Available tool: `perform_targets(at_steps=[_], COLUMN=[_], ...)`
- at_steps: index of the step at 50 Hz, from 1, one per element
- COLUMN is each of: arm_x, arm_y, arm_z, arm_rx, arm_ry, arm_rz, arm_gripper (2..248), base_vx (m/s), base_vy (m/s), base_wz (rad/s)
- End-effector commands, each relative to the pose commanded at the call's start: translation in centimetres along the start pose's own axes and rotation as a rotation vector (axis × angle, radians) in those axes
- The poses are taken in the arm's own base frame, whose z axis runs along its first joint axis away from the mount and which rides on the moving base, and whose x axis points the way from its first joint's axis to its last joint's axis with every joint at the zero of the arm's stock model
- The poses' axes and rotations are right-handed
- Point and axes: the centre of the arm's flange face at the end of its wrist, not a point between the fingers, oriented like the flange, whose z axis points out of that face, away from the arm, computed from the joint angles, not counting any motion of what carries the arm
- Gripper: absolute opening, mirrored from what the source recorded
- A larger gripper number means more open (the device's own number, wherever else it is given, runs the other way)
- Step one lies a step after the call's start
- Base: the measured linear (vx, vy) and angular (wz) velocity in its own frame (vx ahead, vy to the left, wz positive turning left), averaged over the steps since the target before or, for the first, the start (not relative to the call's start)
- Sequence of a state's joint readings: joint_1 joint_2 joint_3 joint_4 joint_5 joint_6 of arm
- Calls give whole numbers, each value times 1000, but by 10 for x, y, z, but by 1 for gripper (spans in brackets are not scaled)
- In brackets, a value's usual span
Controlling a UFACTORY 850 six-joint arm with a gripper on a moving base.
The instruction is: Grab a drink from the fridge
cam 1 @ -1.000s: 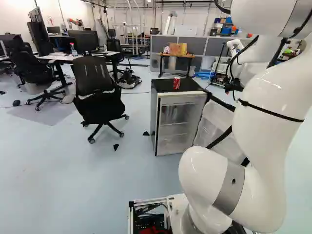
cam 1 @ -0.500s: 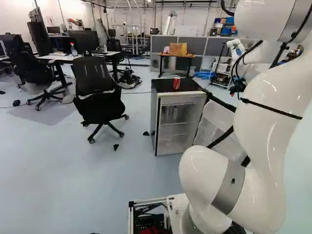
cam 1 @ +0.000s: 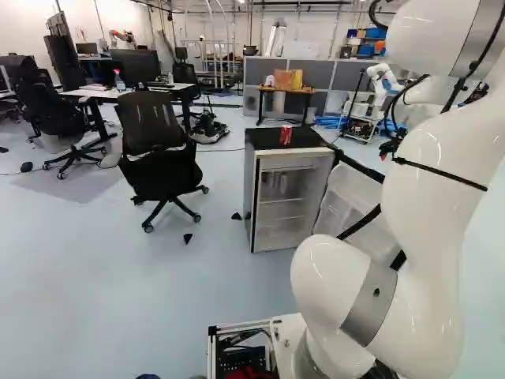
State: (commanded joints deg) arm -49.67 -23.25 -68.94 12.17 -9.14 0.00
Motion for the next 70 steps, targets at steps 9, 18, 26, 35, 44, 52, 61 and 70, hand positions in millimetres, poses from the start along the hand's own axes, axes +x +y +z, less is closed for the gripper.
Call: perform_targets(at_steps=[9,18,26,35,44,52,61,70], arm_x=[8,15,20,22,23,28,30,30], arm_y=[8,16,24,33,44,55,63,64], arm_z=[8,15,24,40,58,64,65,65], arm_rx=[-4,-6,-6,-7,-7,-8,-12,-13], arm_ry=[-30,-68,-111,-168,-226,-255,-258,-258], arm_rz=[32,65,96,131,167,191,203,204], arm_gripper=[247,247,247,247,247,247,247,247], base_vx=[0,0,0,0,0,0,0,0], base_vy=[0,0,0,0,0,0,0,0], base_wz=[0,0,0,0,0,0,0,0])
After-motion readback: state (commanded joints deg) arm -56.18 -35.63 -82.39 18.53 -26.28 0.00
